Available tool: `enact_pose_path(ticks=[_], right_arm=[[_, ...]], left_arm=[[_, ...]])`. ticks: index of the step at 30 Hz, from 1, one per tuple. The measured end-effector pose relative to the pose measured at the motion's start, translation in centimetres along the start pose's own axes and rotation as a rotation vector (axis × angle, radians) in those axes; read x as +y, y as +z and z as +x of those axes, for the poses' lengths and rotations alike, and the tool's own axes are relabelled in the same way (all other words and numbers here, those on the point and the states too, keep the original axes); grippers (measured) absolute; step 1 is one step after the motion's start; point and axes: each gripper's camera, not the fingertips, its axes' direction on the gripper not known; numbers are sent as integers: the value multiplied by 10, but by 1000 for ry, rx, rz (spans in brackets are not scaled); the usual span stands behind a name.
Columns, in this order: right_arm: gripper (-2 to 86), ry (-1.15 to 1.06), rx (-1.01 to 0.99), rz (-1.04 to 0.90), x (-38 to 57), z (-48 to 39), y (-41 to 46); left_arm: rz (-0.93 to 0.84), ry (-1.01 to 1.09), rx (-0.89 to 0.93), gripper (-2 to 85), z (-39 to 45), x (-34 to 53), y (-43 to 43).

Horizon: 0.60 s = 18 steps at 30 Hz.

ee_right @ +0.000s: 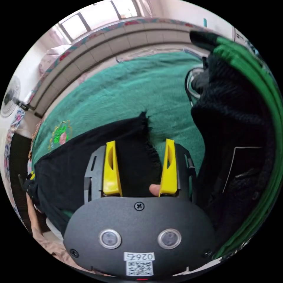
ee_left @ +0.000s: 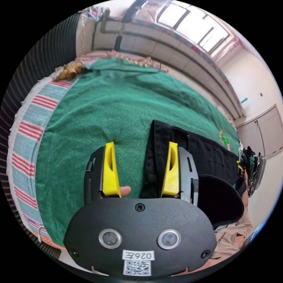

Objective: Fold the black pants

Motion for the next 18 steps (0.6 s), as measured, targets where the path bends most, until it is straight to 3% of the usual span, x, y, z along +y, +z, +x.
enact_pose_path(ticks=[1,3,5,9,14,17,18], right_arm=[[158,9,36,33,-2,-4,3],[118,-68,126,56,-7,-35,28],[68,-129,101,80,-3,-51,39],[1,-168,62,61,-7,-68,61],[-7,-170,5,8,-26,-71,72],[0,-164,-17,11,-32,-74,75],[5,-164,-44,19,-34,-73,76]], left_arm=[[-1,13,-134,189,10,-5,3],[-45,102,-229,145,28,-12,13],[-4,264,-72,37,53,-3,16],[54,240,-68,100,51,8,32],[143,26,348,133,-27,18,32],[259,-34,620,205,-63,32,42],[280,-41,632,219,-66,34,43]])
